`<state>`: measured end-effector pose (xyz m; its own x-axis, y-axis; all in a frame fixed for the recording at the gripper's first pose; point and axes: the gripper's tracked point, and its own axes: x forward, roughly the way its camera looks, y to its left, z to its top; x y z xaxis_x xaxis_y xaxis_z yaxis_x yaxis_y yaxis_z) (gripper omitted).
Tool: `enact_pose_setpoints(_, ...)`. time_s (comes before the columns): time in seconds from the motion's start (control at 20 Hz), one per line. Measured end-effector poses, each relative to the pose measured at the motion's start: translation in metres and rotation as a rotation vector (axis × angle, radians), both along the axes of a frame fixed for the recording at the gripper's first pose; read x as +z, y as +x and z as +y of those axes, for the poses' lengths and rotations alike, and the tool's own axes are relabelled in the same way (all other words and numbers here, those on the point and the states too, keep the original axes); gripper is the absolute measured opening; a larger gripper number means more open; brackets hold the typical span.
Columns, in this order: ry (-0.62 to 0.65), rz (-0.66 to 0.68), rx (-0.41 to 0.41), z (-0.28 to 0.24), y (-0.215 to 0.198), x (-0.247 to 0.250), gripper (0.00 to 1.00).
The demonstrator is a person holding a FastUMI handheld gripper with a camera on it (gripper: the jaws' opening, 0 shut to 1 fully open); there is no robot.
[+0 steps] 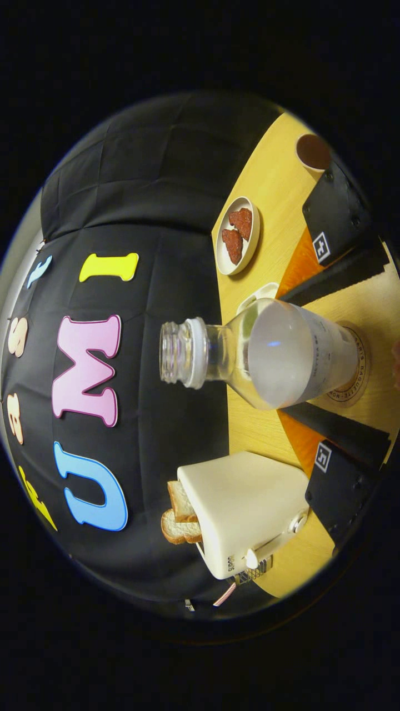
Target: Take the bottle from table, then pour the juice into the cup, finally place the bottle on the coaster
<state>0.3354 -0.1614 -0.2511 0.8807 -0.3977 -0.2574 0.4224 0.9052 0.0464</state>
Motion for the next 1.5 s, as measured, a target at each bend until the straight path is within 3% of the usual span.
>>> enact_pose_setpoints(0.2,0.022,0.053,0.014,0.012,-0.027,0.007,0.99)
enact_pose_setpoints(0.55,-0.074,0.089,0.041,0.027,-0.088,0.038,0.99)
enact_pose_setpoints(0.75,-0.079,0.032,0.076,0.042,-0.123,0.081,0.98)
enact_pose_setpoints(1.15,-0.099,-0.062,0.054,0.032,-0.201,0.163,0.98)
enact_pose_setpoints(1.5,-0.124,-0.124,0.196,0.029,-0.276,0.214,0.98)
